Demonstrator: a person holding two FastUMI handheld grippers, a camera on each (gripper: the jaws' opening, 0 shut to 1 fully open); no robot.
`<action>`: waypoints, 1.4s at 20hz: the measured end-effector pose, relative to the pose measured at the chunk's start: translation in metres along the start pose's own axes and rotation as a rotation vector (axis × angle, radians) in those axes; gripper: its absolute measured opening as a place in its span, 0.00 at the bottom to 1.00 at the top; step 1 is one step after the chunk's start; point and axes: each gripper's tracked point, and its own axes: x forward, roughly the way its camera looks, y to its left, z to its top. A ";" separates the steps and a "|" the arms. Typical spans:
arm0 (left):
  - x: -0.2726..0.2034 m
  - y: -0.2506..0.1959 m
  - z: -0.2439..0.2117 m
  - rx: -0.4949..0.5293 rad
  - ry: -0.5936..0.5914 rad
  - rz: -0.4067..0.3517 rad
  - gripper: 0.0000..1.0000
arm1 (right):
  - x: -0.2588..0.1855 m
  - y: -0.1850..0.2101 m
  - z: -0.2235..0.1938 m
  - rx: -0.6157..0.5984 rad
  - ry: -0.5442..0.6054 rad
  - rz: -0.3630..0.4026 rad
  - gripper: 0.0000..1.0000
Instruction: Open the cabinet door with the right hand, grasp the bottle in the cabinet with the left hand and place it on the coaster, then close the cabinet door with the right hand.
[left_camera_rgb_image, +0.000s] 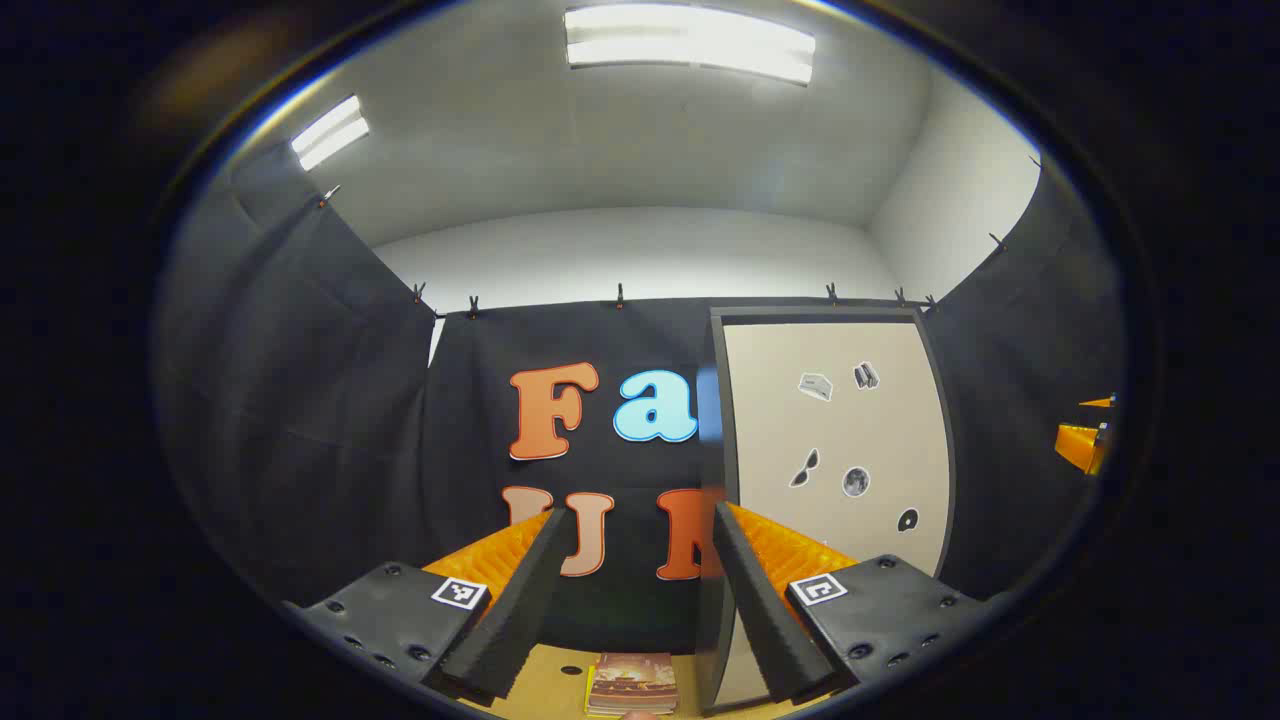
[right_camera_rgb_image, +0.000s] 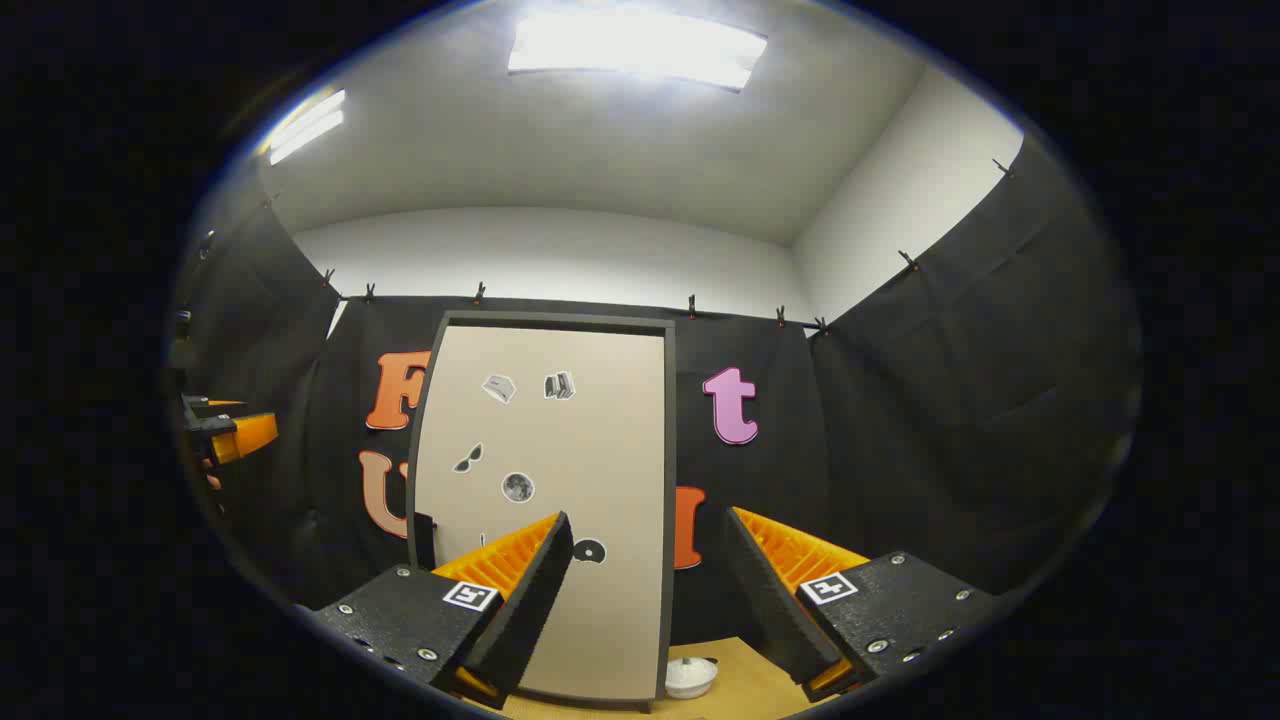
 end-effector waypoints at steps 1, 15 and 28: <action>0.000 0.000 -0.001 -0.001 0.004 0.001 0.94 | 0.000 0.000 -0.002 0.002 0.002 -0.001 0.94; 0.014 -0.009 -0.018 -0.047 0.051 0.006 0.94 | 0.006 -0.001 -0.013 0.026 0.053 0.014 0.94; 0.021 0.010 -0.017 -0.098 0.046 0.016 0.94 | 0.021 0.039 -0.030 0.031 0.100 0.070 0.94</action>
